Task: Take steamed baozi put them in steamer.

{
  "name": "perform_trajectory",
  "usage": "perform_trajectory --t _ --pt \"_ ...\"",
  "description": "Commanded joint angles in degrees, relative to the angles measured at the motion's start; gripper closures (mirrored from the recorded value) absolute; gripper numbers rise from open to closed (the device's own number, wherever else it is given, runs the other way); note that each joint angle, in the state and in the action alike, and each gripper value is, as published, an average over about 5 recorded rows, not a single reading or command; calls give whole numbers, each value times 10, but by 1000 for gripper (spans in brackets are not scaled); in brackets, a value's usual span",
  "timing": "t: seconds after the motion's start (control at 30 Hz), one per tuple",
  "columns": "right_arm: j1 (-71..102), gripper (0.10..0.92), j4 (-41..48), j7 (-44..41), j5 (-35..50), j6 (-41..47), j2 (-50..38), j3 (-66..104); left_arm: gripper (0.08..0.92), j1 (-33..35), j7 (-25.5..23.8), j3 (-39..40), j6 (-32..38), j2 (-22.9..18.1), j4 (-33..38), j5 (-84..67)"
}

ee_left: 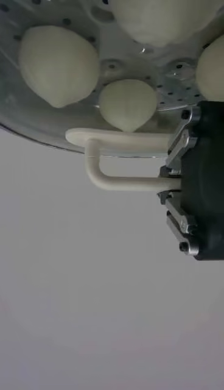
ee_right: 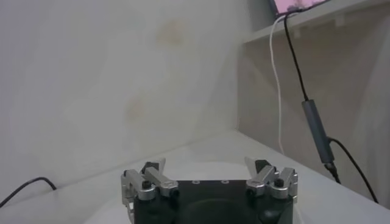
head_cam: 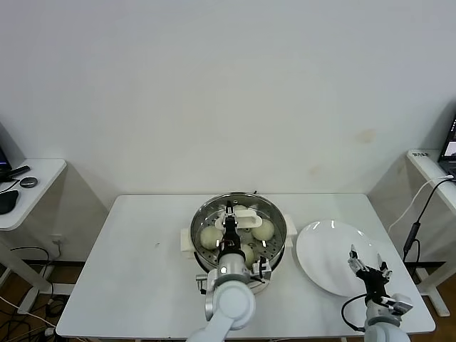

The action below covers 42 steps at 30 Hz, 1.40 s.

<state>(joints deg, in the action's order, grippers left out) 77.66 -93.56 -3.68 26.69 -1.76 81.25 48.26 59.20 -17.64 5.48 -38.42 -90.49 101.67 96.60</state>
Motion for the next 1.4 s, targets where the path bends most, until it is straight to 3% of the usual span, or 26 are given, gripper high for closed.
perform_trajectory --t 0.03,0.27,0.77,0.9,1.07,1.27,1.4 --pt "-1 203 -1 0 -1 0 1 0 825 4 -2 1 6 5 7 -3" --pt "-1 203 -1 0 -1 1 0 0 784 31 -11 15 19 26 82 -17" --pt "11 203 -14 -6 -42 8 3 -4 353 130 -25 27 18 83 301 -103" --pt "48 203 -65 -58 -102 13 7 -14 243 185 32 -52 61 112 340 -218" --pt "89 203 -116 -57 -118 14 13 -62 180 251 149 -213 201 138 347 -486" --pt "118 203 -148 -43 -127 6 31 -102 177 302 140 -419 340 92 300 -801" --pt "140 203 -153 -33 -141 1 32 -131 177 339 129 -468 369 79 219 -917"
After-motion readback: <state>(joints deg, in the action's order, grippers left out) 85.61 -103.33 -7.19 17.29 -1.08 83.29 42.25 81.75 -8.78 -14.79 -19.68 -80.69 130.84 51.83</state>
